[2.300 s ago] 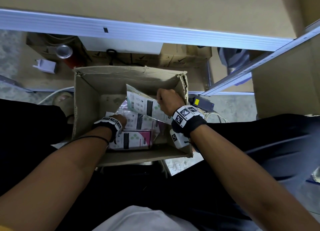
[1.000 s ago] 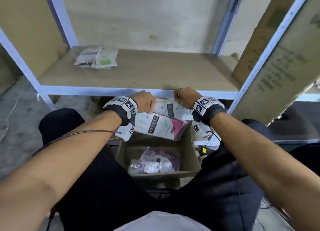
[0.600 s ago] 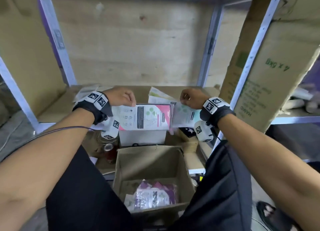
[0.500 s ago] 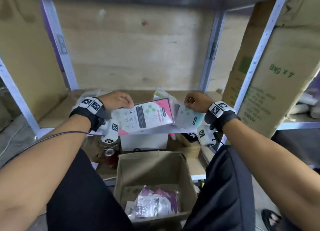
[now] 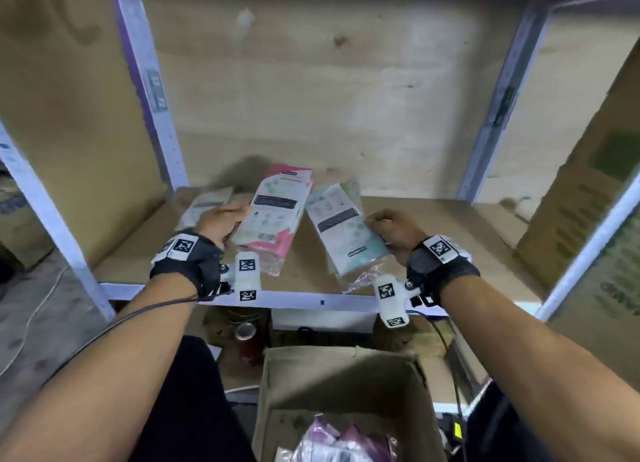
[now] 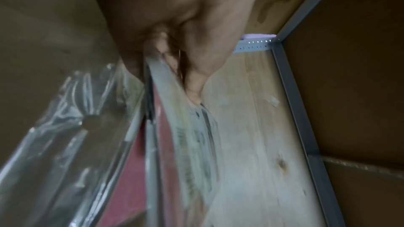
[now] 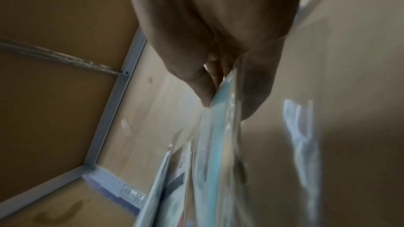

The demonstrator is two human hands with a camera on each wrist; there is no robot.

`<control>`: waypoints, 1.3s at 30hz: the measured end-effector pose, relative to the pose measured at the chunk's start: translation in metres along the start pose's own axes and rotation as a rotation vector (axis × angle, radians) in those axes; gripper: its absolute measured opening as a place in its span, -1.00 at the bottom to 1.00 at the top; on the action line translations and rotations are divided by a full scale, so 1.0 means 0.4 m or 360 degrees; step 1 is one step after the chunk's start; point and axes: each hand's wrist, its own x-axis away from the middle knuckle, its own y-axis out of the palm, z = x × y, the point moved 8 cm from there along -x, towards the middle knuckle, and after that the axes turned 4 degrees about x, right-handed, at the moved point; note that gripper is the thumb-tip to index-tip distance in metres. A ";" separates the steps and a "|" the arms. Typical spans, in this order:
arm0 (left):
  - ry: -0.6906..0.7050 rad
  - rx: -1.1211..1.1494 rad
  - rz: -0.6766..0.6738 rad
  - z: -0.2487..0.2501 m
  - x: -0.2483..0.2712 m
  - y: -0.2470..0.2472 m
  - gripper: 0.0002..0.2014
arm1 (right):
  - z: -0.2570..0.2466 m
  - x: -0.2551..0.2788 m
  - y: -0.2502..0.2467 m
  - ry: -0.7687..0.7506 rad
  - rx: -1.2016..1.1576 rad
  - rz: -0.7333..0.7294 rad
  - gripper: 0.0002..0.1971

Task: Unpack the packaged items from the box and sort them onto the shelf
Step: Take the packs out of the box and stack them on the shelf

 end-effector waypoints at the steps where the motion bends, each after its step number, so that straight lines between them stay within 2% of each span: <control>1: -0.0053 0.0037 0.0059 -0.011 -0.027 -0.025 -0.81 | -0.005 -0.024 0.043 0.0031 -0.0071 -0.0023 -0.85; 2: -0.0115 0.0115 0.0102 -0.022 -0.046 -0.043 -0.79 | -0.010 -0.039 0.078 0.0055 -0.0126 -0.0040 -0.89; 4: -0.0196 0.0234 0.0183 -0.029 -0.087 -0.098 -0.86 | -0.030 -0.080 0.155 0.0091 -0.0222 -0.0092 -0.90; 7: -0.0265 0.0247 0.0320 -0.030 -0.151 -0.197 -0.85 | -0.050 -0.141 0.261 0.0145 -0.0359 -0.0182 -0.86; 11: -0.0187 0.0048 0.0467 -0.019 -0.235 -0.318 -0.76 | -0.060 -0.231 0.395 0.0201 -0.0389 -0.0300 -0.95; 13: -0.0150 0.0016 0.0492 -0.014 -0.262 -0.342 -0.75 | -0.062 -0.265 0.439 0.0228 -0.0350 -0.0311 -0.85; 17: -0.0069 -0.0085 0.0605 -0.020 -0.307 -0.387 -0.62 | -0.059 -0.338 0.531 0.0261 -0.0360 -0.0325 -0.90; 19: -0.0100 -0.0170 0.0675 -0.040 -0.325 -0.408 -0.66 | -0.049 -0.363 0.566 0.0263 -0.0352 -0.0323 -0.91; 20: -0.0103 -0.0150 0.0710 -0.051 -0.337 -0.416 -0.71 | -0.046 -0.370 0.576 0.0255 -0.0335 -0.0318 -0.93; 23: -0.0157 -0.0183 0.0743 -0.090 -0.374 -0.436 -0.75 | -0.028 -0.396 0.609 0.0213 -0.0253 -0.0303 -0.77; 25: -0.0156 -0.0292 0.0739 -0.104 -0.392 -0.436 -0.74 | -0.021 -0.409 0.622 0.0170 -0.0122 -0.0266 -0.84; 28: -0.0135 -0.0493 0.0707 -0.108 -0.400 -0.422 -0.68 | -0.017 -0.429 0.635 0.0119 0.0083 -0.0221 -0.84; 30: -0.0110 -0.0582 0.0659 -0.105 -0.398 -0.408 -0.67 | -0.022 -0.430 0.653 0.0076 0.0208 -0.0317 -0.85; 33: -0.0027 -0.0726 0.0573 -0.091 -0.385 -0.388 -0.67 | -0.020 -0.418 0.661 0.0056 0.0273 -0.0443 -0.72; 37: 0.0039 -0.0909 0.0486 -0.049 -0.329 -0.365 -0.65 | -0.031 -0.364 0.632 0.0012 0.0300 -0.0527 -0.79; 39: 0.0013 -0.1190 0.0528 -0.016 -0.283 -0.357 -0.60 | -0.043 -0.330 0.599 -0.0031 0.0297 -0.0531 -0.82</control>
